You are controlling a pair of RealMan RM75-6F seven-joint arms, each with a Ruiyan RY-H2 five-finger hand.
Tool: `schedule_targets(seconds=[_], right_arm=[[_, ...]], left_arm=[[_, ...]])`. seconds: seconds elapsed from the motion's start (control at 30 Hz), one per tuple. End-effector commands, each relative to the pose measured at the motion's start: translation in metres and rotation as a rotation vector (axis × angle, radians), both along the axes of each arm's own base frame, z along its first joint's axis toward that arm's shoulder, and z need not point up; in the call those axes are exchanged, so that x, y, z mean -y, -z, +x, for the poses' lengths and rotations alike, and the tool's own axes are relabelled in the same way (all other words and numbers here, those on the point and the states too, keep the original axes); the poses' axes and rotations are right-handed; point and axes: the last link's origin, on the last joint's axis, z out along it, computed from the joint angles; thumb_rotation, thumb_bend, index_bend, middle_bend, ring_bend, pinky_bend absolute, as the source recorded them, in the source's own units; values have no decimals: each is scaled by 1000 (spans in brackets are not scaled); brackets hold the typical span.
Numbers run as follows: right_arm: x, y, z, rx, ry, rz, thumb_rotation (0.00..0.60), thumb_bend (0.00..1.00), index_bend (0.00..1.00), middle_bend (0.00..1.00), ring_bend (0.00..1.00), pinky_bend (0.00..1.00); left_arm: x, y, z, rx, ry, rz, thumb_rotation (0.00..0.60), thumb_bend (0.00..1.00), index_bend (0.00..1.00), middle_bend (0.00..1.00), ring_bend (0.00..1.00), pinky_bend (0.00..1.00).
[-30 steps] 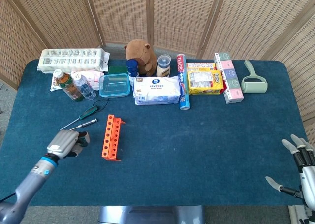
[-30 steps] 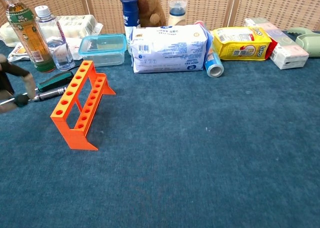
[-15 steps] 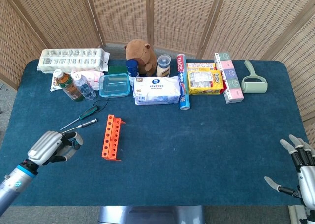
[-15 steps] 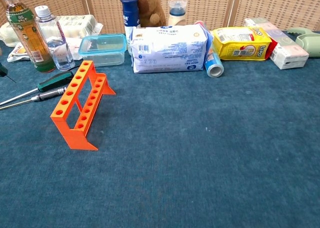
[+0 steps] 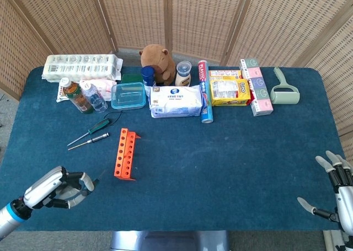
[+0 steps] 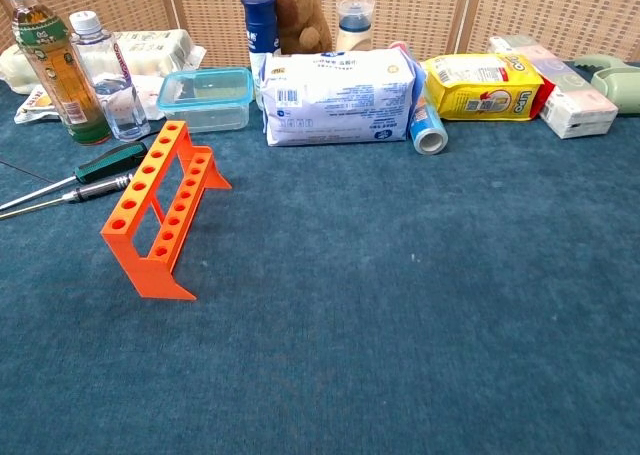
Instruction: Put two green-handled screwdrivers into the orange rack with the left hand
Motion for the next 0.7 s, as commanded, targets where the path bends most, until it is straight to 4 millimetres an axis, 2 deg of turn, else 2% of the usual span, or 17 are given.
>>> schedule_targets(seconds=[0.03,0.47,0.7], right_arm=[[0,0,0,0,0,0,503,0,137,54,0,0],[0,-4,-1,9,0,-9,500,0,138,54,0,0],[0,-4,-1,10,0,-8,498,0,138,54,0,0]], left_arm=[[0,3,2,5,4,-8,600,451,508,943,895,953],[-5,17,6,40,-20,-82,600,452,508,943,895,953],[-11,21,-1,41,-58,-90,600,452,508,943,896,953]])
